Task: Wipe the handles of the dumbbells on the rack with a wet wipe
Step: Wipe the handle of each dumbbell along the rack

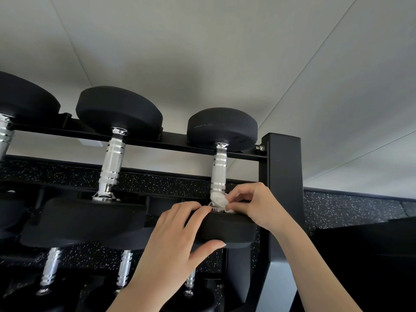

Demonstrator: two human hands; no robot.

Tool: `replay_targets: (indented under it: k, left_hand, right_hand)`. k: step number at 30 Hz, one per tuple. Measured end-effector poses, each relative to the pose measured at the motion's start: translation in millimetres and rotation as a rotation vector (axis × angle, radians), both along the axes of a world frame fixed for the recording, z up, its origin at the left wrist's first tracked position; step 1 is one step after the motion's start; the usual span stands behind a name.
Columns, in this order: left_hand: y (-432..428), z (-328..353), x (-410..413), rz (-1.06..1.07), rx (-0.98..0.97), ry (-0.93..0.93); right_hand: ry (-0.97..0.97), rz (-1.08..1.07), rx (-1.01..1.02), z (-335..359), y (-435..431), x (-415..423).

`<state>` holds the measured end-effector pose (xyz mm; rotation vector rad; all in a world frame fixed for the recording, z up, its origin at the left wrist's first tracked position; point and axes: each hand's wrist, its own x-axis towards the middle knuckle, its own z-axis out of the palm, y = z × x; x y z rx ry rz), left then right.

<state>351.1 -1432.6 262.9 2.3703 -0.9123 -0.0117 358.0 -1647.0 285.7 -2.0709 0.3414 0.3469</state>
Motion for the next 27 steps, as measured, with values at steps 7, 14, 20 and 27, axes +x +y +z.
replay_targets:
  k: [7, 14, 20, 27]
  left_hand:
    - [-2.1, -5.8, -0.6, 0.012, -0.045, -0.063]
    - [-3.4, -11.3, 1.7, 0.001, -0.069, -0.106]
    - [-3.3, -14.1, 2.9, -0.011, -0.059, -0.123]
    - [-4.1, -16.7, 5.0, -0.015, -0.068, -0.144]
  right_hand:
    - [-0.036, -0.100, 0.161, -15.3, -2.5, -0.4]
    - [-0.211, -0.270, 0.254, -26.5, -1.6, 6.5]
    - [-0.313, -0.430, 0.243, -26.7, 2.7, 31.8]
    - [-0.375, -0.510, 0.286, -28.1, -0.7, 57.7]
